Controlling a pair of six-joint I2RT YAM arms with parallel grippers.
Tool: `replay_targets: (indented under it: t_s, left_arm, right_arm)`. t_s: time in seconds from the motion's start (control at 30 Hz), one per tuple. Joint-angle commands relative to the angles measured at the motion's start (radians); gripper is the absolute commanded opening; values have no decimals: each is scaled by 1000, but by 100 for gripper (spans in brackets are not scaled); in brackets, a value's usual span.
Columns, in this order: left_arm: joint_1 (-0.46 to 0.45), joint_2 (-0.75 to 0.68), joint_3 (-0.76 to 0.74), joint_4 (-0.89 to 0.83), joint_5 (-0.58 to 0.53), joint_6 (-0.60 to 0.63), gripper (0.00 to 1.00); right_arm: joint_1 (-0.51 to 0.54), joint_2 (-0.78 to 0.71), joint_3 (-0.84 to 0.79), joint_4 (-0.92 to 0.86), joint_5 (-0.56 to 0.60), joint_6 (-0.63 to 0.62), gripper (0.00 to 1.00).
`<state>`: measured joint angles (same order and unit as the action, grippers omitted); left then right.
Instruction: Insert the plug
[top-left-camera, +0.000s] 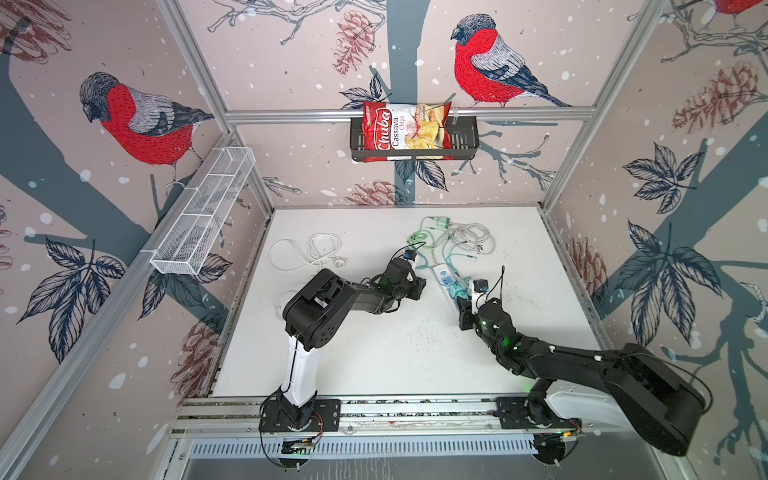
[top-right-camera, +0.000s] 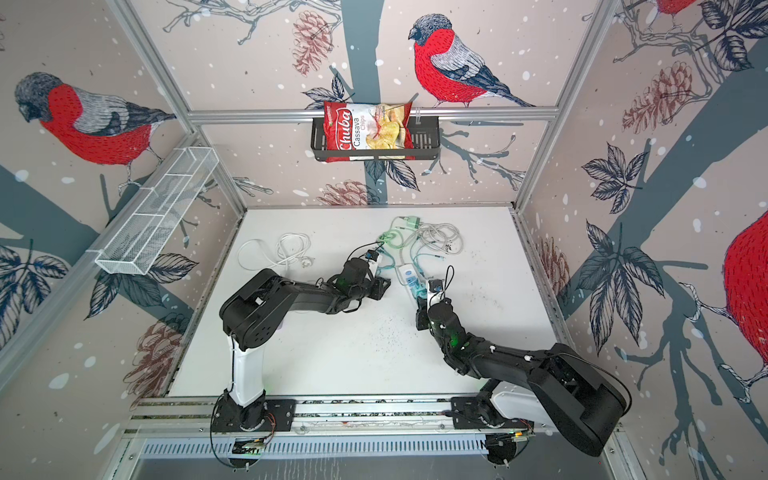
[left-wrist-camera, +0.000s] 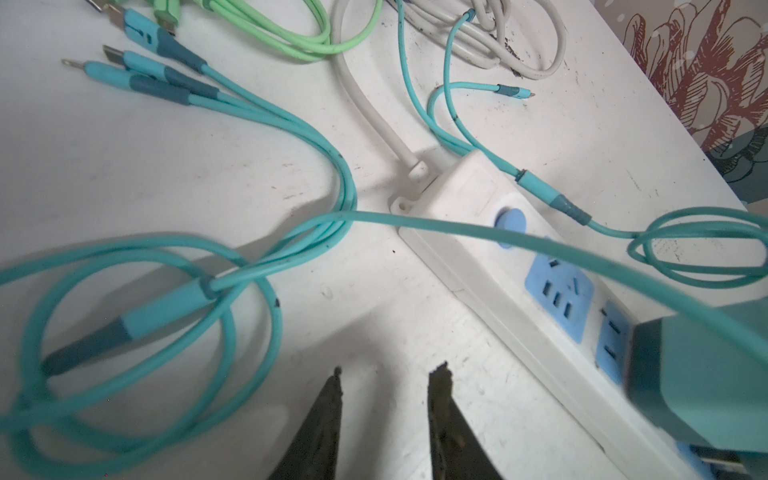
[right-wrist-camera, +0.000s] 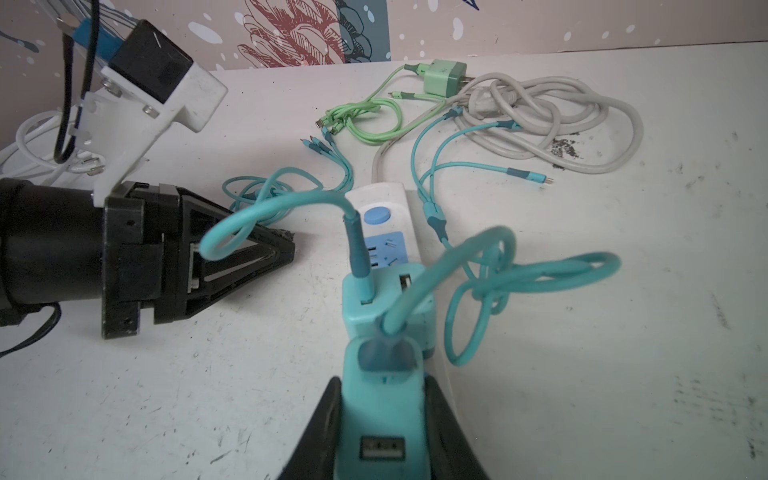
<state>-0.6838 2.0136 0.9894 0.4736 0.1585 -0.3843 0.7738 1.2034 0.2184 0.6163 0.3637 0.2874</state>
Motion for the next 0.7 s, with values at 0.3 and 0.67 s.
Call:
replay_targets:
  t_s: [0.3, 0.67]
  left_arm:
    - [4, 2, -5, -56, 9, 14, 35]
    - [5, -11, -6, -47, 21, 11, 35]
  right_arm:
    - [12, 71, 10, 27, 16, 13, 14]
    - [54, 169, 83, -95, 60, 61, 14]
